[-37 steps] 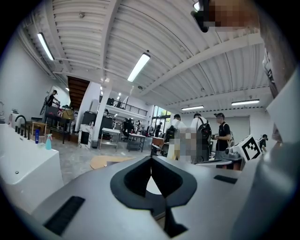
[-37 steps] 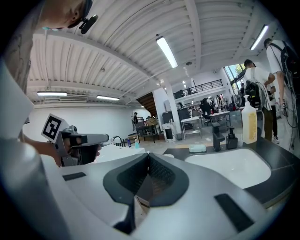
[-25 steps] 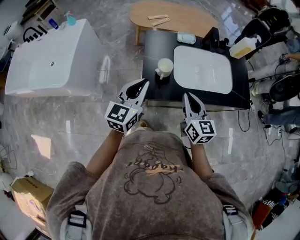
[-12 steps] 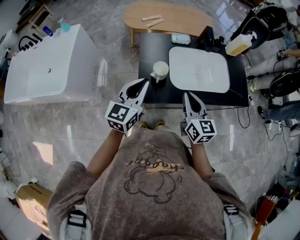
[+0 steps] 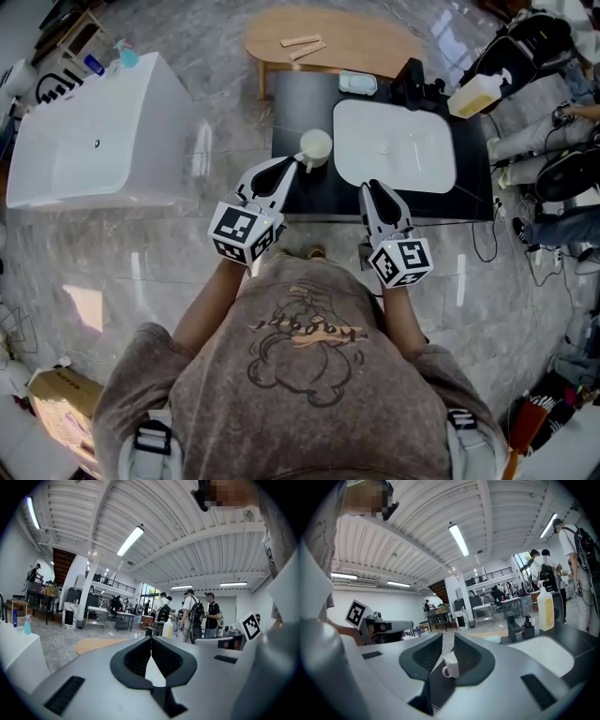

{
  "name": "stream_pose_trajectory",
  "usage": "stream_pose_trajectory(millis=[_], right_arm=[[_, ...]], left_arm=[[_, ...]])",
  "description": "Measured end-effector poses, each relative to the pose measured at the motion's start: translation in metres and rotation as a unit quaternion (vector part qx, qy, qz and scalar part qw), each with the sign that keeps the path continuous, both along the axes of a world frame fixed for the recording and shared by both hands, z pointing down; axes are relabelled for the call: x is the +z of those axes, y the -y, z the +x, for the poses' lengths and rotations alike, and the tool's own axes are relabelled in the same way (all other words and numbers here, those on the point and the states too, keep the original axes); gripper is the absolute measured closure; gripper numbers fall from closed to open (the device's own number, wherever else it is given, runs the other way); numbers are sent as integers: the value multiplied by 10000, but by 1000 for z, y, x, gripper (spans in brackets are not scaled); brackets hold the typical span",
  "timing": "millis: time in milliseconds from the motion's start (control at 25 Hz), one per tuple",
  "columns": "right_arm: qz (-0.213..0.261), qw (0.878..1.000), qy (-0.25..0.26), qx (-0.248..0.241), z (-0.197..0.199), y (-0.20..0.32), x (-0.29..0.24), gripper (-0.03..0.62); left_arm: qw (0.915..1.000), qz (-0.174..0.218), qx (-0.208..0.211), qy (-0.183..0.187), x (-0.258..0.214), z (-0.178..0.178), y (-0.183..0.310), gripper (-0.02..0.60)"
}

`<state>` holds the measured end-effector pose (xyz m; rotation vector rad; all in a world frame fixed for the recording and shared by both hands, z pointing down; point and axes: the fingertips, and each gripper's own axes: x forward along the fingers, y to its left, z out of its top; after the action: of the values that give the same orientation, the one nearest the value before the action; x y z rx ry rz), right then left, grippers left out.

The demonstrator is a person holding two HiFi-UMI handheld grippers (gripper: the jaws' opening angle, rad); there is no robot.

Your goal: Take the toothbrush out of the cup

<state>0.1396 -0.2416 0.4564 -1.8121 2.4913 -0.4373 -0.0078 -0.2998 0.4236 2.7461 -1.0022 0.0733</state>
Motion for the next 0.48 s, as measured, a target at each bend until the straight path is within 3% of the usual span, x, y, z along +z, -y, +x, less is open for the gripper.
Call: stream_pose_trajectory(millis=[480], right_arm=[[-123, 9984, 105, -539, -11, 17, 6, 335]], left_arm=[[9999, -19, -120, -12, 1, -1, 14, 560]])
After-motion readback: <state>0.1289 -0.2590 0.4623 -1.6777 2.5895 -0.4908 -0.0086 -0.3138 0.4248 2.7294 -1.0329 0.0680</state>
